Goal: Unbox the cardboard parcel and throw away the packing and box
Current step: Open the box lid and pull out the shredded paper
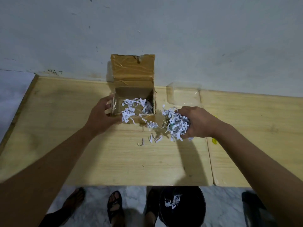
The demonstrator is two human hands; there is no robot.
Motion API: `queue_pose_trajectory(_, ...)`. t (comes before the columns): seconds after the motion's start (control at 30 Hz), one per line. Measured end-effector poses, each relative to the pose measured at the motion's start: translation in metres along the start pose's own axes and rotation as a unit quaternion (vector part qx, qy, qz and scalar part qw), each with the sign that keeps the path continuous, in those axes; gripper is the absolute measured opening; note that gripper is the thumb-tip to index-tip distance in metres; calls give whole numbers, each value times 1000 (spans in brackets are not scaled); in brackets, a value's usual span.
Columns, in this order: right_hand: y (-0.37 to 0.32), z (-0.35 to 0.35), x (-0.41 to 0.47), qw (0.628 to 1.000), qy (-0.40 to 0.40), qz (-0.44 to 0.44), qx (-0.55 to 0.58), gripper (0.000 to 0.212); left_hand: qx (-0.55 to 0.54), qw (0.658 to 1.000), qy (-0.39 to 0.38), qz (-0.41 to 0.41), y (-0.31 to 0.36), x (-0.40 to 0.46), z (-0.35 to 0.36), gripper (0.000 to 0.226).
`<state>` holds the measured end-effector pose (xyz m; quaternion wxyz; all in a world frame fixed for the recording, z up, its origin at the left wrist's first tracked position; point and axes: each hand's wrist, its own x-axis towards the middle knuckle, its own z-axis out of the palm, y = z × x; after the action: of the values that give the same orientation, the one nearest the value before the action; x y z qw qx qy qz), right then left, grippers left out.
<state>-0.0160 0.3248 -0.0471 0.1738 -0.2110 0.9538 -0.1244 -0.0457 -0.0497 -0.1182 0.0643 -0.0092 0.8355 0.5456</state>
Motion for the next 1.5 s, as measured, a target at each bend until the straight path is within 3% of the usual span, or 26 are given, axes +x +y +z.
queue_pose_trajectory(0.2, 12, 46, 6, 999, -23, 30, 2, 52, -28, 999, -23, -10, -9, 11, -4, 90)
queue_pose_trajectory(0.43, 10, 78, 11, 998, -25, 23, 48, 69, -52, 998, -30, 3, -13, 10, -5, 90)
queue_pose_trajectory(0.63, 13, 71, 10, 994, -18, 35, 101, 94, -62, 998, -30, 3, -10, 7, -3, 88)
queue_pose_trajectory(1.07, 4, 37, 12, 999, -24, 21, 42, 99, -68, 997, -35, -5, -5, 6, -4, 89)
queue_pose_trajectory(1.27, 0, 30, 8, 996, 19, 5, 84, 84, -67, 997, -34, -11, -7, 5, -5, 89)
queue_pose_trajectory(1.5, -45, 23, 33, 972, 145, -50, 176, 47, -81, 996, -25, -30, -8, 3, -3, 99)
